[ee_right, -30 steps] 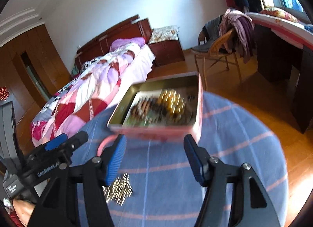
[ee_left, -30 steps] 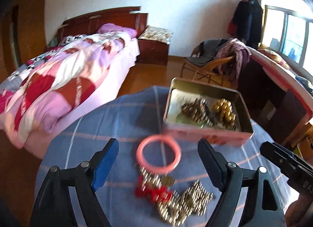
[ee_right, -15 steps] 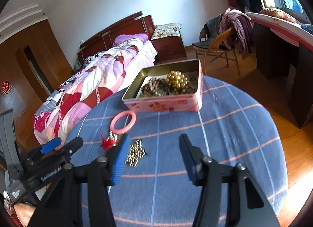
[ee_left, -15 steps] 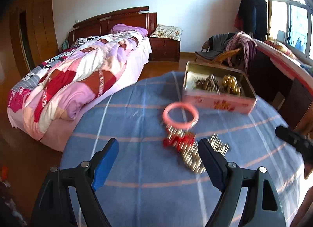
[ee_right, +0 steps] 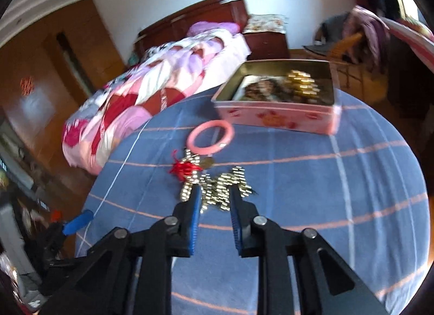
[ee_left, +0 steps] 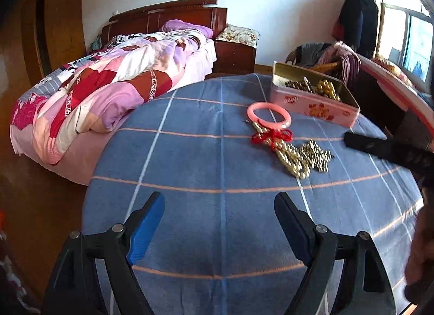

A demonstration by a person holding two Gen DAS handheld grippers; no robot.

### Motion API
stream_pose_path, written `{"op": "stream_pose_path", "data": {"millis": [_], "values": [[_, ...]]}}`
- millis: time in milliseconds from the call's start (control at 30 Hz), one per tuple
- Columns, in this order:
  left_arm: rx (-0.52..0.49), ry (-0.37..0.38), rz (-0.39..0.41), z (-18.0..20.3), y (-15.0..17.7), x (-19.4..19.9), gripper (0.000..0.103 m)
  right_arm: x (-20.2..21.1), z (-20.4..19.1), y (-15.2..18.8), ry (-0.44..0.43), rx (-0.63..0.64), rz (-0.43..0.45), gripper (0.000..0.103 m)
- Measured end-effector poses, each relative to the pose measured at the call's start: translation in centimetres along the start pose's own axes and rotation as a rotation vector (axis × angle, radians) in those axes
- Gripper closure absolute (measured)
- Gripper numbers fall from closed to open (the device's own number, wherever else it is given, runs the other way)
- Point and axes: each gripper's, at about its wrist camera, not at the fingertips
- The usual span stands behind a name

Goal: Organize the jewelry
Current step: 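Withdraw both grippers from the tin back toward the remaining jewelry, then grasp the red tassel strand with the right gripper while the left grasps the pearl strand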

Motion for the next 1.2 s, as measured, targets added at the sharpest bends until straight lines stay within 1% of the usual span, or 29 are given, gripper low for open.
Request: {"op": "stream_pose_path", "data": {"millis": [67, 100, 233, 367, 400, 433, 467, 500, 567, 600, 633, 767, 967, 1133, 1167, 1200], "values": [[0.015, 0.003, 0.003, -0.6, -0.2, 0.1, 0.020, -2.0, -0.8, -0.5, -0.016, 0.030, -0.033, 0.071], [0.020, 0.000, 0.002, -0.9, -0.3, 0.0, 0.020, -2.6, -0.9, -0.6, -0.017, 0.041, -0.044, 0.071], [0.033, -0.008, -0.003, -1.8, -0.6, -0.4, 0.020, -5.6, -1.9, -1.6, -0.012, 0.089, -0.085, 0.065], [0.045, -0.005, -0.017, -2.4, -0.8, -1.0, 0.020, -7.9, -2.5, -2.3, -0.012, 0.122, -0.126, 0.066], [0.046, -0.004, -0.021, -2.5, -0.8, -1.2, 0.020, -8.4, -2.5, -2.4, -0.018, 0.124, -0.137, 0.069], [0.046, -0.006, -0.023, -2.5, -0.9, -1.3, 0.020, -8.6, -2.5, -2.5, -0.028, 0.126, -0.143, 0.083], [0.045, -0.009, -0.024, -2.6, -1.0, -1.5, 0.020, -8.8, -2.5, -2.4, -0.036, 0.138, -0.156, 0.091], [0.048, -0.010, -0.026, -2.6, -1.0, -1.6, 0.020, -8.6, -2.4, -2.3, -0.034, 0.154, -0.158, 0.091], [0.052, 0.002, -0.035, -2.7, -1.1, -2.0, 0.020, -7.1, -1.7, -2.4, -0.043, 0.139, -0.113, 0.093], [0.055, 0.010, -0.039, -2.6, -1.2, -2.3, 0.020, -5.7, -0.9, -2.5, -0.068, 0.095, -0.078, 0.093], [0.056, 0.015, -0.042, -2.5, -1.3, -2.4, 0.020, -4.8, -0.2, -2.7, -0.077, 0.065, -0.055, 0.093], [0.064, 0.053, -0.069, -1.6, -1.9, -3.7, 0.020, -0.3, 3.1, -2.4, -0.067, -0.047, 0.033, 0.093], [0.076, 0.152, -0.109, 1.6, -3.7, -6.1, 0.020, 2.2, 6.3, -0.9, 0.006, -0.091, 0.050, 0.093], [0.098, 0.149, -0.175, 3.7, -4.4, -9.0, 0.020, 2.2, 7.3, -0.5, 0.004, -0.129, 0.043, 0.093], [0.095, 0.139, -0.183, 4.1, -4.4, -9.4, 0.020, 2.2, 7.4, -0.5, 0.004, -0.132, 0.042, 0.093], [0.073, 0.114, -0.170, 4.6, -4.5, -9.7, 0.020, 2.4, 7.6, -0.3, 0.001, -0.134, 0.041, 0.093]]}}
Point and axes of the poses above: each gripper's, at about its wrist camera, not at the fingertips, and x roughly against the way its jaws point, z to its right, y to its underside, and after that the axes turned 8 degrees about x, right-handed
